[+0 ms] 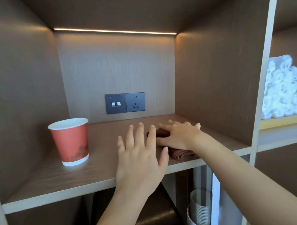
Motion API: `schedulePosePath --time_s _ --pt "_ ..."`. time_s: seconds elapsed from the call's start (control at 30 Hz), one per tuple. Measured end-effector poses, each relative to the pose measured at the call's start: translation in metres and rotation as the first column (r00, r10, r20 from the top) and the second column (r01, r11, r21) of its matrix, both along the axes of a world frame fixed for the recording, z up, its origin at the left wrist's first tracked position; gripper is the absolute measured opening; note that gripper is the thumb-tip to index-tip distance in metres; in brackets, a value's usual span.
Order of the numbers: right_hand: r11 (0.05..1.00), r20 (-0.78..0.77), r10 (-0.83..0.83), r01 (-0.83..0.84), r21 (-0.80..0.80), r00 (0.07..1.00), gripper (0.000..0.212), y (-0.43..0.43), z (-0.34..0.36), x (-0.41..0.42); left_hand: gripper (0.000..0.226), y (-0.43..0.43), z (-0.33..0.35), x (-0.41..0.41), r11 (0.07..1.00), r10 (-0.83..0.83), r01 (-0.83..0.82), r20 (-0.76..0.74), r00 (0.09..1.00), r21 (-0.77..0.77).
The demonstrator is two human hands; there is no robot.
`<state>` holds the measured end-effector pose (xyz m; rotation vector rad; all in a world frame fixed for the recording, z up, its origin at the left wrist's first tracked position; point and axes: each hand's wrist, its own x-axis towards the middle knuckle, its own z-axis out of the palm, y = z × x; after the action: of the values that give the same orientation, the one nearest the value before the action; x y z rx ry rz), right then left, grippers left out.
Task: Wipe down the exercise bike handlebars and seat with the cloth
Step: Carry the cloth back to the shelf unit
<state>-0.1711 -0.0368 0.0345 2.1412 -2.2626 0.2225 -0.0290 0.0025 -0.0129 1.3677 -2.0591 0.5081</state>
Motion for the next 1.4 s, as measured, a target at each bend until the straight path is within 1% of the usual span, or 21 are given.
schedulePosePath --time_s 0.07,0.1,0.2,0.27,0.3,0.37,0.43,0.5,0.57,0.67,0.83,1.0,1.13,1.23,1.33,1.4 --pt "0.998 0.046 0.055 -0.053 -0.031 0.997 0.069 0.005 0.002 -0.004 0.064 0.0 0.0 0.001 1.0 0.006 -0.006 0.023 1.0 0.011" --pt "0.993 0.075 0.094 -0.089 -0.073 0.993 0.067 0.009 0.002 -0.007 0.063 -0.001 0.0 0.002 1.0 0.011 -0.011 0.033 0.999 0.008" --pt "0.94 0.134 0.262 -0.222 -0.258 0.956 0.06 0.03 -0.007 -0.015 0.06 0.001 0.0 0.003 1.0 0.005 -0.005 0.045 0.999 0.002" --pt "0.887 0.108 0.366 -0.311 -0.342 0.924 0.057 0.045 -0.019 -0.018 0.057 0.005 0.0 0.002 1.0 -0.019 0.019 0.04 0.999 -0.01" --pt "0.868 0.067 0.385 -0.337 -0.364 0.92 0.055 0.051 -0.027 -0.019 0.055 0.007 -0.001 0.001 0.999 -0.029 0.03 0.04 0.999 -0.031" --pt "0.854 -0.006 0.369 -0.341 -0.393 0.93 0.051 0.054 -0.037 -0.02 0.052 0.007 -0.004 -0.001 0.997 -0.035 0.038 0.041 0.999 -0.07" --pt "0.849 -0.014 0.362 -0.336 -0.407 0.932 0.049 0.052 -0.039 -0.022 0.052 0.01 -0.004 -0.005 0.999 -0.03 0.032 0.032 0.999 -0.044" --pt "0.854 0.003 0.362 -0.33 -0.402 0.932 0.048 0.049 -0.036 -0.027 0.053 0.009 -0.003 -0.013 1.0 -0.015 0.015 0.027 1.0 -0.001" --pt "0.879 0.017 0.323 -0.294 -0.376 0.946 0.048 0.043 -0.034 -0.035 0.058 0.005 -0.003 -0.025 1.0 -0.019 0.018 0.038 0.999 0.017" --pt "0.912 0.026 0.264 -0.24 -0.331 0.964 0.049 0.037 -0.033 -0.048 0.059 0.002 -0.005 -0.038 0.999 -0.035 0.035 0.076 0.996 0.008" --pt "0.95 0.116 0.243 -0.212 -0.231 0.963 0.047 0.032 -0.027 -0.074 0.063 0.002 -0.007 -0.036 0.999 -0.035 0.033 0.103 0.994 0.014" --pt "0.97 0.11 0.13 -0.104 -0.221 0.985 0.046 0.026 -0.025 -0.098 0.07 0.001 -0.008 -0.036 0.999 -0.03 0.027 0.094 0.995 0.038" --pt "0.97 0.114 0.088 -0.058 -0.238 0.99 0.046 0.02 -0.027 -0.103 0.066 0.002 -0.007 -0.037 0.999 -0.031 0.028 0.081 0.996 0.043" --pt "0.966 0.123 0.052 -0.019 -0.257 0.991 0.047 0.015 -0.028 -0.1 0.069 0.002 -0.007 -0.035 0.998 -0.038 0.034 0.076 0.996 0.053" --pt "0.964 0.121 0.046 -0.012 -0.267 0.992 0.048 0.016 -0.028 -0.097 0.067 0.005 -0.006 -0.035 0.999 -0.032 0.031 0.079 0.996 0.017" --pt "0.949 0.141 0.07 -0.022 -0.313 0.988 0.048 0.021 -0.029 -0.095 0.062 0.01 -0.005 -0.034 0.999 -0.042 0.043 0.059 0.997 -0.026"
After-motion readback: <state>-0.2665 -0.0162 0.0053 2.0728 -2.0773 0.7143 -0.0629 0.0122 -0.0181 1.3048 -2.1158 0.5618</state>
